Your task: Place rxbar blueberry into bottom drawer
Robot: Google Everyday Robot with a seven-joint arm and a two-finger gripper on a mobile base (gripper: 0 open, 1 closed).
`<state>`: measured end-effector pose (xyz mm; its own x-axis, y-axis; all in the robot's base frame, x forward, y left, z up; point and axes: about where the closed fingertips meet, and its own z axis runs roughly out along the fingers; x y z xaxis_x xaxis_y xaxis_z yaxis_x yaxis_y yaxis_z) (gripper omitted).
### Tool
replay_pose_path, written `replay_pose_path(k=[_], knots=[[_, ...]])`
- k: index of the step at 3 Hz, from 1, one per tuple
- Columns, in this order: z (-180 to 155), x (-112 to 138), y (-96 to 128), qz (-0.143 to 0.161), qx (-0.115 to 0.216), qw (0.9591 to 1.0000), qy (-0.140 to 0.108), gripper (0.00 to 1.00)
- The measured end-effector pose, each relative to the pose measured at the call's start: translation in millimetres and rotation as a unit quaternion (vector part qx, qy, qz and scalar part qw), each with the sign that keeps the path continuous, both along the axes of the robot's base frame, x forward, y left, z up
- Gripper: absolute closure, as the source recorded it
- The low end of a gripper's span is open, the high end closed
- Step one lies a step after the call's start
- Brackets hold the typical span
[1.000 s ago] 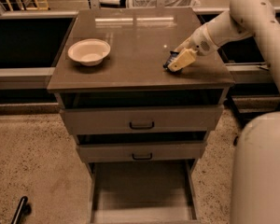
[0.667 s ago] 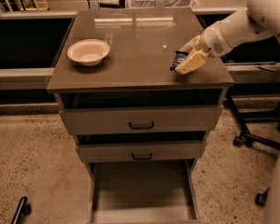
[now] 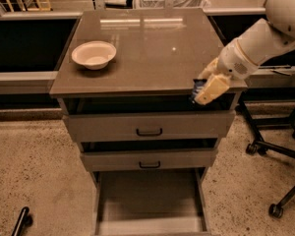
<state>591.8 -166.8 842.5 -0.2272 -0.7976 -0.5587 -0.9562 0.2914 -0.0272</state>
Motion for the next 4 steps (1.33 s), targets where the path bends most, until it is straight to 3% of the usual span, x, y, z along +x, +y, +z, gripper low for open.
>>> replay_pose_path(k=[1, 2, 3, 4], knots=[[-12, -11, 2, -0.003, -0.002, 0.9996, 0.029, 1.0], [-12, -11, 2, -0.003, -0.002, 0.9996, 0.029, 1.0], [-25, -10, 0, -0.011, 0.014, 0.9998, 0.009, 1.0], [-100, -30, 15, -0.004, 0.107, 0.9942, 0.006, 1.0]])
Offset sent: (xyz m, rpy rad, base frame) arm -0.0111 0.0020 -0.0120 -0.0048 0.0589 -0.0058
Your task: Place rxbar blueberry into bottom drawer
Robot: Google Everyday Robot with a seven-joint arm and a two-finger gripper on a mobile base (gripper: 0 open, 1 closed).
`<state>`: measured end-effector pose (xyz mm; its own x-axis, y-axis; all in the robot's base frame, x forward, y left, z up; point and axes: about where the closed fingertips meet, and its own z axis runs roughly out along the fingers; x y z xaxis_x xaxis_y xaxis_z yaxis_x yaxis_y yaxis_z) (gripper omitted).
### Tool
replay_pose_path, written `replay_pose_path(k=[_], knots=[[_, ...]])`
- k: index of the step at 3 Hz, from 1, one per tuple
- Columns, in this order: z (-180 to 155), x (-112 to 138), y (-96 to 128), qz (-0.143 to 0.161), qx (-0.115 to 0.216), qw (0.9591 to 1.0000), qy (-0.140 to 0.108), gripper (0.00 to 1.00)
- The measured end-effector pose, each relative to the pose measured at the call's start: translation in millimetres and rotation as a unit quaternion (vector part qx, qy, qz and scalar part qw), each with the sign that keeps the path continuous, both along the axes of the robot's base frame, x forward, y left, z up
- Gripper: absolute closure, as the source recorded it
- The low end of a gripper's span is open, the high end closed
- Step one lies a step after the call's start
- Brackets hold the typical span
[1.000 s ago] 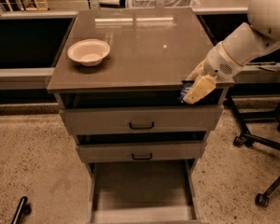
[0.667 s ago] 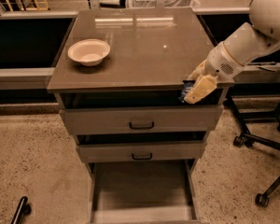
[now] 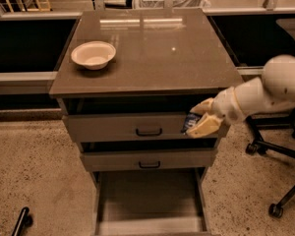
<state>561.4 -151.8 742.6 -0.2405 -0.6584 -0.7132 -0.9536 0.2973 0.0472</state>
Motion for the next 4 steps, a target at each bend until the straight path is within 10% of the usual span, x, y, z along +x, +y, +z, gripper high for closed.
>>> replay_pose_path(k=[1, 2, 4], knots=[[-51, -6, -11, -0.003, 0.077, 0.9963, -0.039, 1.0], [-62, -10, -14, 0.019, 0.079, 0.9948, -0.062, 1.0], [-221, -39, -16, 0.108, 0.058, 0.9904, -0.064, 1.0]])
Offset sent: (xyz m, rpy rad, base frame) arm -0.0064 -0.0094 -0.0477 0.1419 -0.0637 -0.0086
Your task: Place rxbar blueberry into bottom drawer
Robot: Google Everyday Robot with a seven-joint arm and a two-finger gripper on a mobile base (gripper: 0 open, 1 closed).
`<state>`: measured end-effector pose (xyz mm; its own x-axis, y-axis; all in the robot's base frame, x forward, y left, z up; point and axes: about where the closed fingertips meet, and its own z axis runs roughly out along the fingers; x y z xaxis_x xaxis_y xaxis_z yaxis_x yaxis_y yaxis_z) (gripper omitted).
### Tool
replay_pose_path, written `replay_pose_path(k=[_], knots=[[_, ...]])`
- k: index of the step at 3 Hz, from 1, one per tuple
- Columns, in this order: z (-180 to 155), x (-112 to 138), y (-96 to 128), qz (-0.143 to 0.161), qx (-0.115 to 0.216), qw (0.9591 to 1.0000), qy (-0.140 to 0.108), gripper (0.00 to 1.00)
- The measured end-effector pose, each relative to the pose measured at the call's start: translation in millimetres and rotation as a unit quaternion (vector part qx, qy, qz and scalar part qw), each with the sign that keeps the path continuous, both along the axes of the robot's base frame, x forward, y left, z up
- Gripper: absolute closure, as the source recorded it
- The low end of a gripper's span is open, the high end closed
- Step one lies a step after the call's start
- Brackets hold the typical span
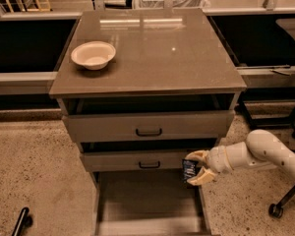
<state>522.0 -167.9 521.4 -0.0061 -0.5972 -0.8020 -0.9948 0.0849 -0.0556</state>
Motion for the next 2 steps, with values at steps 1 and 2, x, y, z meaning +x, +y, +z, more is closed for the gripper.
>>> replay_pose_path(k=[1, 2], knots=[[-12.7, 1.2, -0.1, 0.031, 0.005, 0.9995, 0.002, 1.0], [-14.4, 0.7, 3.6, 0.031, 0.005, 0.9995, 0.005, 1.0]])
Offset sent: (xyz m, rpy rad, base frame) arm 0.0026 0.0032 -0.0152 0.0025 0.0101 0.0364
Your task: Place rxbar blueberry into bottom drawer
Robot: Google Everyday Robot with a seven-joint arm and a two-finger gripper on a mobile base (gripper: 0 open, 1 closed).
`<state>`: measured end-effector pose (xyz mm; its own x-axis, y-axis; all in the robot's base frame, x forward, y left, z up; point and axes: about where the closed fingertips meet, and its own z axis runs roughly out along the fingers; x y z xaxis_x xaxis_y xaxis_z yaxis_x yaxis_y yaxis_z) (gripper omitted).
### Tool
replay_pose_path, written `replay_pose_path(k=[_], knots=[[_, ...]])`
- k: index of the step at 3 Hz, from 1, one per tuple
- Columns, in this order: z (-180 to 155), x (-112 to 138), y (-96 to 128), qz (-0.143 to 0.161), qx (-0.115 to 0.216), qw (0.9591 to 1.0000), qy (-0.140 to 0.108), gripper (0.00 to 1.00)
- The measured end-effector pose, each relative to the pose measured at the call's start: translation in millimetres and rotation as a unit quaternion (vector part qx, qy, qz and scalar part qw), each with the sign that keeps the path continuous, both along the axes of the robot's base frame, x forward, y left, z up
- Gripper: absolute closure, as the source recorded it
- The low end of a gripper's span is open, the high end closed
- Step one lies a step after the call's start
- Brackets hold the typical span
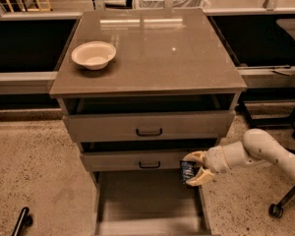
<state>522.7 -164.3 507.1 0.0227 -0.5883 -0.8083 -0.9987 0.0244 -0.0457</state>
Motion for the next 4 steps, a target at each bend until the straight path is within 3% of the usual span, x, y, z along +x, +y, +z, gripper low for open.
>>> replay_pose_path(k=[1, 2, 3, 4], knots=[[-104, -9, 20, 0.016, -0.036, 0.999, -0.023, 1.0], [-189, -11, 32, 0.018, -0.079, 0.9963, -0.029, 1.0], [-212, -8, 39, 0.011, -0.087, 0.9956, -0.033, 1.0], [-233, -9, 44, 0.005, -0.064, 0.9977, -0.02, 0.82]])
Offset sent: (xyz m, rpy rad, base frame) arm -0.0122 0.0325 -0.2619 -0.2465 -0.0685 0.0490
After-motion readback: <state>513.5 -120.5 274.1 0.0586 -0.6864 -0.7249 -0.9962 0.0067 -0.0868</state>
